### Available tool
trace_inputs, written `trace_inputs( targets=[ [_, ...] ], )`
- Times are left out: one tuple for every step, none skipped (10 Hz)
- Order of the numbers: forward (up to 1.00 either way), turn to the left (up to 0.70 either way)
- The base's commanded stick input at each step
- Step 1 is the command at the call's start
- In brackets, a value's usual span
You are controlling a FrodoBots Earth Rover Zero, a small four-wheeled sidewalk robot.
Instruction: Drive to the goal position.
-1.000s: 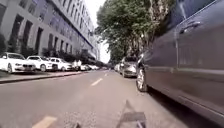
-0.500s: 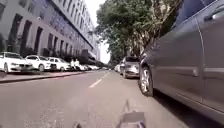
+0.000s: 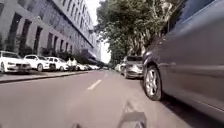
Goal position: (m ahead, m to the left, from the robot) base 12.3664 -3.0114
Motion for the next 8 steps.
trace_inputs(
  targets=[
    [0.70,0.00],
    [0.70,0.00],
    [0.70,0.00],
    [0.70,0.00],
    [0.70,0.00],
    [0.70,0.00],
    [0.70,0.00],
    [0.70,0.00]
  ],
)
